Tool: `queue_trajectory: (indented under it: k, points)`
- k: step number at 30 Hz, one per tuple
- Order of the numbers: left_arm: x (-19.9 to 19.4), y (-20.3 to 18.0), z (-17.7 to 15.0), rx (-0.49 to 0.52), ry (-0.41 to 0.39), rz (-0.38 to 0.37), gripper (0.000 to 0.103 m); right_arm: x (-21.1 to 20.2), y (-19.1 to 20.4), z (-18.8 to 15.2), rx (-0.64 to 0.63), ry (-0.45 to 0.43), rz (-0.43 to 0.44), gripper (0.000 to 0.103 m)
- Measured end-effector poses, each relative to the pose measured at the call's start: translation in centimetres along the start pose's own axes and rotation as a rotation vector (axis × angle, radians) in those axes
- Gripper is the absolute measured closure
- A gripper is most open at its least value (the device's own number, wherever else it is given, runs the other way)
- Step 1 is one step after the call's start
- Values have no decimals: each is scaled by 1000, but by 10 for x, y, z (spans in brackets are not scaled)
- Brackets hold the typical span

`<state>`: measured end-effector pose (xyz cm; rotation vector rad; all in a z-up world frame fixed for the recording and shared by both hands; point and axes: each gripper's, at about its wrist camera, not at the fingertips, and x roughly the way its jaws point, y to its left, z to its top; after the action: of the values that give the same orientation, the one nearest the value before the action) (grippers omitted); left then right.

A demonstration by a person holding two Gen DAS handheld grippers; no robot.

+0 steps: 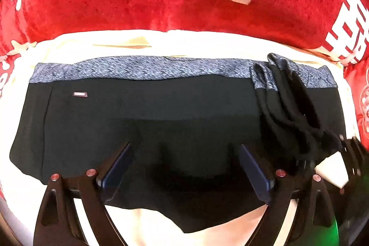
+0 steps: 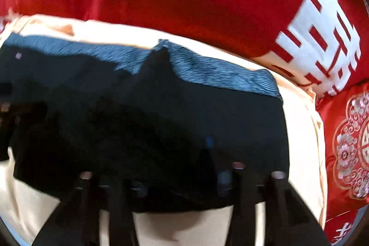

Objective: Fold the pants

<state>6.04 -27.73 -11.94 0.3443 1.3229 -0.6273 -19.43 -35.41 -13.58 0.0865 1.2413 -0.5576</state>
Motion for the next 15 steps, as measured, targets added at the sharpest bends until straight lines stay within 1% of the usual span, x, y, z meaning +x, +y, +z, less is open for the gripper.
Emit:
queue_trajectory:
  k: [2, 3, 5, 7, 8, 9, 10, 11, 12, 14, 15]
  points:
    - [-4, -4, 2, 6, 0, -6, 10, -14, 4, -3, -27, -2, 46, 39]
    - [-7, -6, 3, 9, 2, -14, 10, -25, 6, -11, -59, 0, 67, 39]
    - [-16, -14, 7, 26, 2, -48, 10, -37, -3, -21, -50, 12, 130, 39]
    - [-24, -22, 9, 62, -2, -86, 10, -47, -32, -31, 34, 25, 176, 39]
    - [-26, -36, 11, 98, -6, -114, 10, -49, -45, -34, 74, 31, 192, 39]
    - [-28, -45, 14, 129, -8, -137, 10, -48, -62, -38, 137, 48, 214, 39]
    - [-30, -49, 17, 153, -10, -158, 10, -47, -74, -41, 176, 60, 224, 39]
    - [-33, -62, 20, 182, -13, -186, 10, -45, -88, -42, 213, 74, 231, 39]
    - [-32, -71, 23, 199, -12, -209, 10, -41, -105, -44, 256, 89, 235, 39]
    - [-23, -86, 32, 211, 12, -256, 10, -35, -122, -47, 299, 105, 241, 39]
    - [-19, -89, 32, 209, 25, -268, 10, -33, -126, -48, 314, 112, 247, 39]
